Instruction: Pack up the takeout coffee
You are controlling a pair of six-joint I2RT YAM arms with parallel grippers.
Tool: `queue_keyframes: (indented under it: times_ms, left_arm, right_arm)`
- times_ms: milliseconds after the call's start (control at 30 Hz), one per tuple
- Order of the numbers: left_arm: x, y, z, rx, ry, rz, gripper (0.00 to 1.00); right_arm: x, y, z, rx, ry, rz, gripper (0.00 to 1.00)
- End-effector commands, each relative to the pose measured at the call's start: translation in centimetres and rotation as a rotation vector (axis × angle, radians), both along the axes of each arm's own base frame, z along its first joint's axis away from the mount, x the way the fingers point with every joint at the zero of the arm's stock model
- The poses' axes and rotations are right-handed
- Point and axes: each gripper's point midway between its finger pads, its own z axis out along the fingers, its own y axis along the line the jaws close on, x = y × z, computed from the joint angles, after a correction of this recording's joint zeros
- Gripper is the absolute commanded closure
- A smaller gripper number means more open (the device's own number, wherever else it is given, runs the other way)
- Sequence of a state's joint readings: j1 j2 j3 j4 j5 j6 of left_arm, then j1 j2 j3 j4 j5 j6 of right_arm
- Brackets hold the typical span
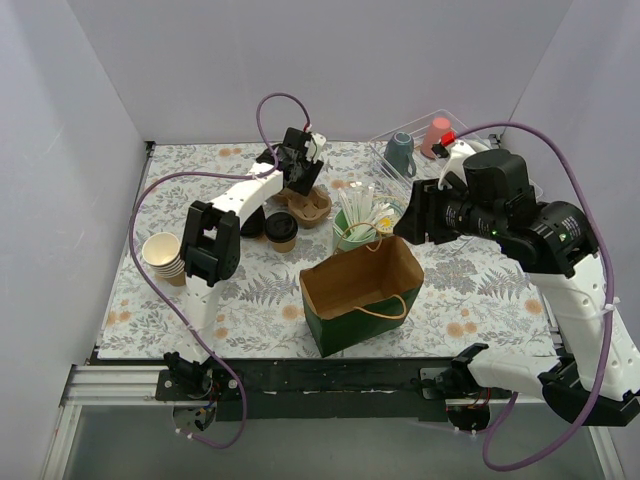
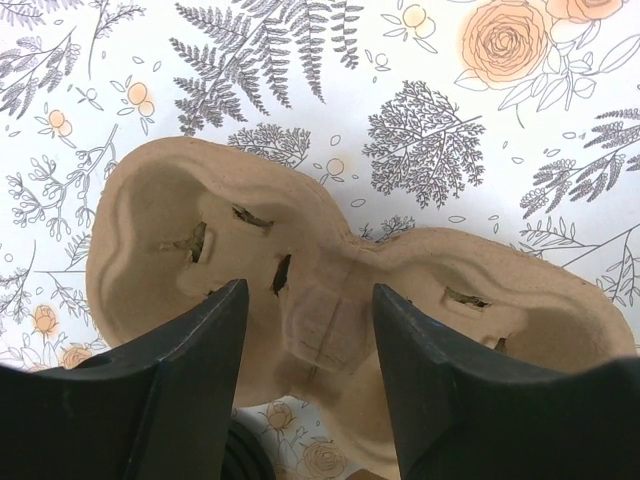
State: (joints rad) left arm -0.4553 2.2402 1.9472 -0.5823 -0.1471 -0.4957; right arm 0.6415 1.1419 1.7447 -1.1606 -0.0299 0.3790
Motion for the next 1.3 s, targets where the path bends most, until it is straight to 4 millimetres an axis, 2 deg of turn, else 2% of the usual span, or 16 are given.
queue_keyframes:
  times_ms: [0, 100, 133, 267, 433, 600, 1033, 1267]
  left_arm:
    - [0.9, 0.5, 9.2, -0.080, -0.172, 0.053, 0.52]
    - [0.6, 0.6, 9.8, -0.089, -0.179, 0.055, 0.51]
    - [0.5, 0.7, 9.8, -0.087, -0.178, 0.054, 0.47]
    - [-0.4, 1.3, 6.7, -0.039, -0.108, 0.055, 0.45]
    - [-0.4, 0.5, 5.6, -0.057, -0.077, 0.031, 0.41]
    - [-0.6, 0.6, 4.1, -0.044, -0.045, 0.030, 0.40]
    - [-1.1, 0.7, 1.5, -0.024, 0.010, 0.018, 0.41]
    - [-1.0, 0.6, 0.9, -0.021, 0.016, 0.025, 0.43]
  right_arm:
    - [-0.1, 0.0, 0.9, 0.041, -0.028, -0.010, 0.42]
    - [-0.3, 0.0, 0.6, 0.047, -0.024, -0.012, 0.42]
    - [-0.3, 0.0, 0.7, 0.054, -0.028, -0.013, 0.42]
    - [-0.4, -0.1, 1.2, 0.065, -0.035, -0.016, 0.42]
    - [-0.6, -0.4, 1.3, 0.060, -0.037, -0.022, 0.42]
    - [-0.7, -0.4, 1.3, 0.060, -0.033, -0.020, 0.42]
    - [-0.3, -0.2, 1.1, 0.048, -0.029, -0.017, 0.42]
    - [-0.2, -0.1, 1.1, 0.037, -0.031, -0.009, 0.42]
